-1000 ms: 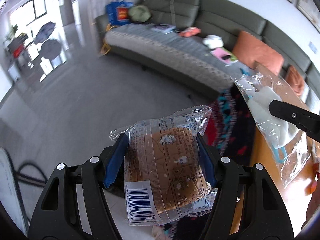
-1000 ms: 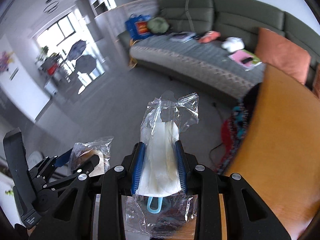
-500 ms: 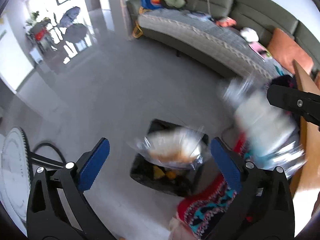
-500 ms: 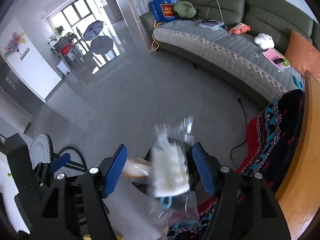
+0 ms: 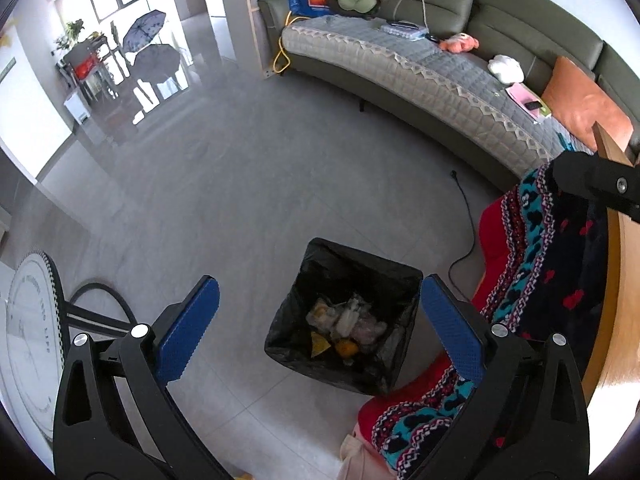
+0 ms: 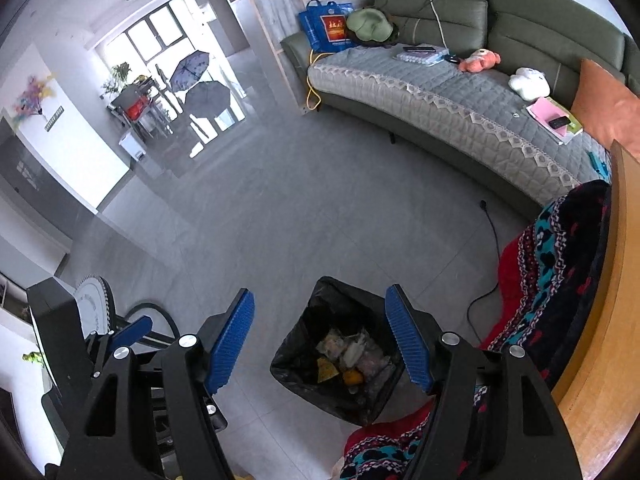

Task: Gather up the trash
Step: 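Move both open tools back over the table toward the silver packet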

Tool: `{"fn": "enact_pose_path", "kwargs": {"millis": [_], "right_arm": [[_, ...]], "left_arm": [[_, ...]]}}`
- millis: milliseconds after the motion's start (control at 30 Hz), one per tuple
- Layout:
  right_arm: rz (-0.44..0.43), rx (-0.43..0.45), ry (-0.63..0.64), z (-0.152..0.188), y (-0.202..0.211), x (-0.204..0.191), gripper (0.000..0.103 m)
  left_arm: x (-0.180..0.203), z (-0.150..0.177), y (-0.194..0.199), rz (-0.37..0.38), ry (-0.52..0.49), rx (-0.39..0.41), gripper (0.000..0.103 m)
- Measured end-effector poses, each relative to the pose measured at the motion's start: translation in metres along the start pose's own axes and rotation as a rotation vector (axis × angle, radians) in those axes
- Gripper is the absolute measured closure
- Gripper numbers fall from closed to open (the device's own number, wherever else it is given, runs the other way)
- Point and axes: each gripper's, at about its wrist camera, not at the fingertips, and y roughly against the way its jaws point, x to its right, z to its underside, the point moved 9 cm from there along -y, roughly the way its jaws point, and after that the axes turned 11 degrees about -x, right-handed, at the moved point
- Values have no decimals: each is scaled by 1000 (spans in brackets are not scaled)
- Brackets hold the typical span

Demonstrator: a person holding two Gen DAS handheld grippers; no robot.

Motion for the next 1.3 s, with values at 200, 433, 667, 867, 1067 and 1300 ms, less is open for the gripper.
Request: {"fn": "enact_pose_path", "kwargs": {"millis": [200, 433, 667, 867, 1067, 1300], "right_arm": [[5, 32, -15, 8, 24, 13, 34], [25, 86, -55, 23, 64, 47, 34], [59, 140, -135, 55, 112, 102, 34], [106, 177, -218, 90, 148, 160, 34], [146, 205, -313, 131, 180, 221, 34], [216, 239, -421, 186, 221, 295, 34]], "left_arm": [[21, -1, 13, 13, -19, 26, 6], [61, 5, 34, 44, -66, 62, 6], [130, 18, 59, 95, -167, 89, 6], [204, 39, 77, 145, -280, 105, 6], [273, 64, 87, 193, -375, 99, 6], [353, 93, 100, 251, -489, 96, 6]]}}
